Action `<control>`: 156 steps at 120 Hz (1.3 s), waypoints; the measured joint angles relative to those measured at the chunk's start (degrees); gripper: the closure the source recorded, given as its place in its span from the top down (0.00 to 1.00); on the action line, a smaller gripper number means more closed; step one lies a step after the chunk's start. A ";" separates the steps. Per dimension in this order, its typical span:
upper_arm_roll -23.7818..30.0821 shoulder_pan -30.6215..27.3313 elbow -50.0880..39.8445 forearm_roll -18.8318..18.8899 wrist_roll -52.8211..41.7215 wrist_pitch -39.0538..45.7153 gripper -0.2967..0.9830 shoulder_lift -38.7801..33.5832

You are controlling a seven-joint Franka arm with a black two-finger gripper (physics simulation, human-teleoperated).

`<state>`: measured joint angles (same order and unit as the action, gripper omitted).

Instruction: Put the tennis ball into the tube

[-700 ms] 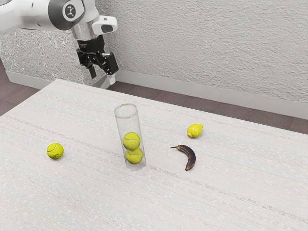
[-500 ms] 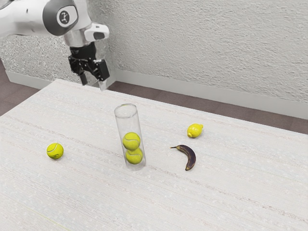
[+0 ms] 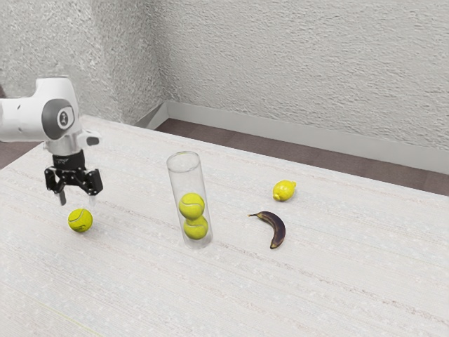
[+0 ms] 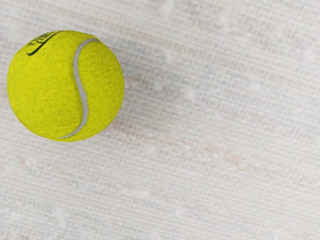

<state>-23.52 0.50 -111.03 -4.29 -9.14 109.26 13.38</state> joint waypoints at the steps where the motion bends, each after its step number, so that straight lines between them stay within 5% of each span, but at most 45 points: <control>1: -0.20 -0.02 -0.52 -0.16 -0.03 0.32 0.75 0.12; 156: -1.61 -2.16 -5.36 -4.94 -2.23 26.61 0.75 10.38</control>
<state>-25.13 -1.66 -116.40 -9.23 -11.37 135.87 23.76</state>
